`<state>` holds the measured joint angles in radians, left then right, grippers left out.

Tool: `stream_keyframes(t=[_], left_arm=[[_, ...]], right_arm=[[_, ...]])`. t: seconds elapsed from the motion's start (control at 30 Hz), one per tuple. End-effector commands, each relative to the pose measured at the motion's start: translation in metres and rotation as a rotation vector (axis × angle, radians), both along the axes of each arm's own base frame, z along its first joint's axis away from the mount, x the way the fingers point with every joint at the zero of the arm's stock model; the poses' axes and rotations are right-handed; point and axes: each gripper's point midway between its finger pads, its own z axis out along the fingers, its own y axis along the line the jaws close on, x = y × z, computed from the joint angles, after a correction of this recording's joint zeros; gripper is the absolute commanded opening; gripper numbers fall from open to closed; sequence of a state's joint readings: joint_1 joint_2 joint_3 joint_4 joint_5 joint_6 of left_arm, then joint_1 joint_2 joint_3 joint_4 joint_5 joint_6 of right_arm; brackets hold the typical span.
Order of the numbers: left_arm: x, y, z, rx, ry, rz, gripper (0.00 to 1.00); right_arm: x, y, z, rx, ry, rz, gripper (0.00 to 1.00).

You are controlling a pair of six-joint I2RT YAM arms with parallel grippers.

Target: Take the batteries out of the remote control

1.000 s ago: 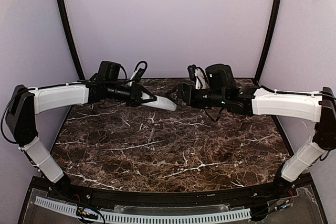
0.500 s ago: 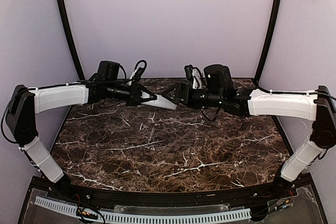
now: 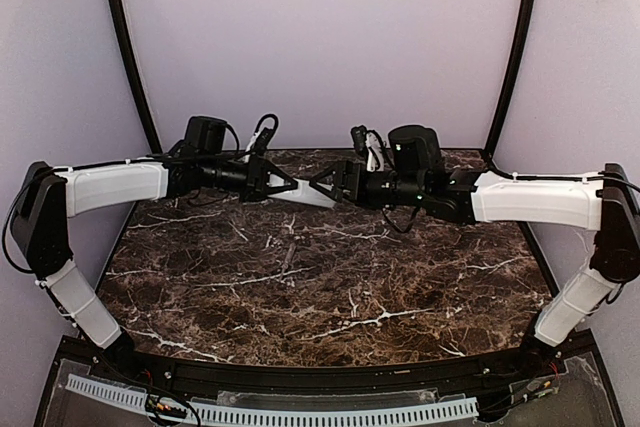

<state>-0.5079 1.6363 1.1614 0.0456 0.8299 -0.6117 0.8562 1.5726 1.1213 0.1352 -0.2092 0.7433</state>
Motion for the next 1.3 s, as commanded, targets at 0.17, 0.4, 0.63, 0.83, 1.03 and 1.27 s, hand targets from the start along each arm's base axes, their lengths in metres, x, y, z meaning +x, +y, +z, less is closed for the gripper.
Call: stream_keyframes(t=[0.17,0.4,0.63,0.83,1.03,1.27], left_arm=[[-0.005,0.001,0.018,-0.052,-0.053,-0.022,0.00],[-0.005,0.001,0.020,-0.058,-0.056,-0.024,0.00],[-0.005,0.002,0.020,-0.057,-0.061,-0.022,0.01],[-0.004,0.003,0.022,-0.059,-0.065,-0.019,0.00],[-0.002,0.005,0.022,-0.060,-0.068,-0.007,0.00],[-0.002,0.006,0.023,-0.064,-0.068,-0.004,0.00]], right_arm=[[0.003,0.003,-0.001,0.026,-0.006,0.006,0.84],[0.003,0.003,-0.004,0.020,-0.006,0.008,0.83],[0.006,-0.002,-0.004,0.002,-0.021,-0.016,0.83],[0.005,-0.001,-0.005,-0.002,-0.018,-0.008,0.83],[0.004,0.000,-0.009,-0.003,-0.008,0.000,0.82],[0.004,0.002,-0.013,0.000,-0.003,0.005,0.82]])
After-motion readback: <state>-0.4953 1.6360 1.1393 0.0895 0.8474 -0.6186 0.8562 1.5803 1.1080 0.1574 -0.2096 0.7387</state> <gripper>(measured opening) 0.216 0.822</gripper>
